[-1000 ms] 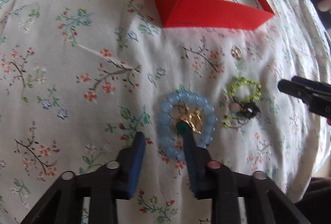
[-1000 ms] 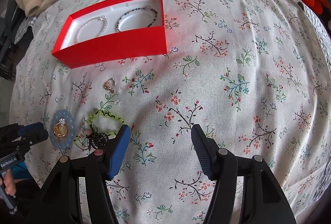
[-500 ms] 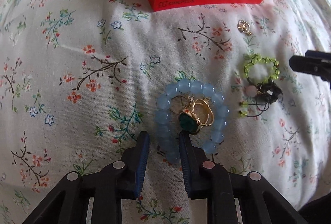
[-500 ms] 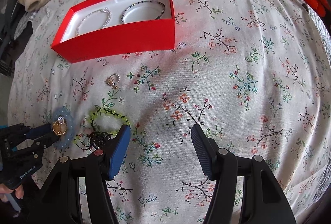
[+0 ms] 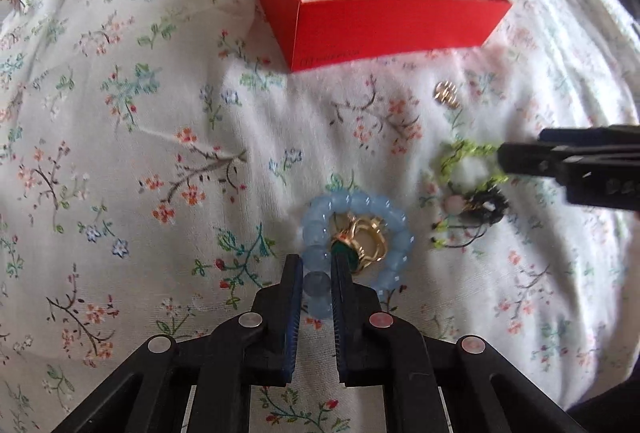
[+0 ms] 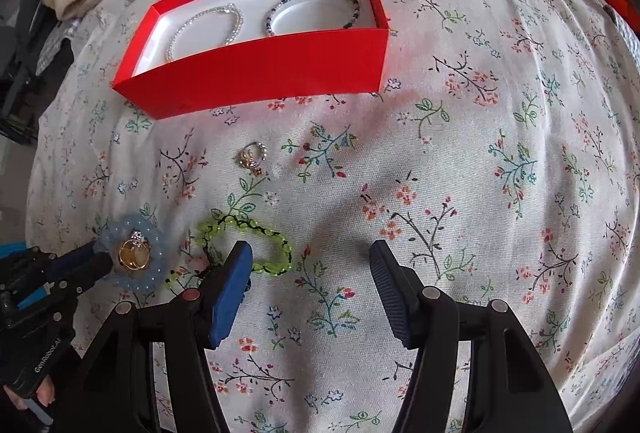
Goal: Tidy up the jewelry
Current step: 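Grasp the light blue bead bracelet with the left tool while the right tool grasps the green beaded bracelet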
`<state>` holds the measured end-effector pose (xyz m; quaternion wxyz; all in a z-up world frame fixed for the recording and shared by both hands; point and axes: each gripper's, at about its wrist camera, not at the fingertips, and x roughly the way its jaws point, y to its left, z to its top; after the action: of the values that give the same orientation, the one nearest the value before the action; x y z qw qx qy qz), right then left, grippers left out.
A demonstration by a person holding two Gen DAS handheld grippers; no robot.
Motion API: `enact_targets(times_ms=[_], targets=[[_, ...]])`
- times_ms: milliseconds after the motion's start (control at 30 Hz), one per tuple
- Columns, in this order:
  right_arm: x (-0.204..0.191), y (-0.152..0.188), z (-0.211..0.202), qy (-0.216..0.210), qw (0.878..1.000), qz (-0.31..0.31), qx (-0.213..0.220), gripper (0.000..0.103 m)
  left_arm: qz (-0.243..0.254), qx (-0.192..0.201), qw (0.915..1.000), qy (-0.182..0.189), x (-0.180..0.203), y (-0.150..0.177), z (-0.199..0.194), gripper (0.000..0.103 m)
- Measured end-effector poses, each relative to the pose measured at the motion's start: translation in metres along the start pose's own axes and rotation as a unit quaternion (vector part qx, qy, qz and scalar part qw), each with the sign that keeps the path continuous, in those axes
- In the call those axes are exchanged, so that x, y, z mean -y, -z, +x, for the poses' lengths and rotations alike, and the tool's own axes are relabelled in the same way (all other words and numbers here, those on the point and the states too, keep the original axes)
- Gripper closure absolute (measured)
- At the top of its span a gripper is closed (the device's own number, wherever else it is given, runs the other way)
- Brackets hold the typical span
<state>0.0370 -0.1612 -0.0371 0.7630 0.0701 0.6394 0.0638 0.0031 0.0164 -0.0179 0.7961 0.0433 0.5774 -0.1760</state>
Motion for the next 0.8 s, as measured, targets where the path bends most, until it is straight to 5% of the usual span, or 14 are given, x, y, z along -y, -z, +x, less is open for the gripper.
enact_targets(times_ms=[300, 467, 633, 800], targets=[[-0.013, -0.007, 0.019, 0.024, 1.0, -0.007, -0.006, 0.04, -0.005, 0.046, 0.9987, 0.024, 0.001, -0.012, -0.031, 0.095], [-0.033, -0.002, 0.025, 0.076, 0.996, -0.047, 0.007, 0.05, -0.002, 0.049, 0.9985, 0.023, -0.006, -0.012, -0.03, 0.095], [-0.05, 0.0, 0.029, 0.057, 0.996, -0.073, 0.007, 0.085, -0.001, 0.047, 0.9987, 0.021, -0.003, -0.014, -0.028, 0.095], [-0.058, -0.001, 0.031, 0.04, 0.996, -0.074, 0.007, 0.097, -0.003, 0.045, 0.9988, 0.017, -0.004, -0.017, -0.026, 0.095]])
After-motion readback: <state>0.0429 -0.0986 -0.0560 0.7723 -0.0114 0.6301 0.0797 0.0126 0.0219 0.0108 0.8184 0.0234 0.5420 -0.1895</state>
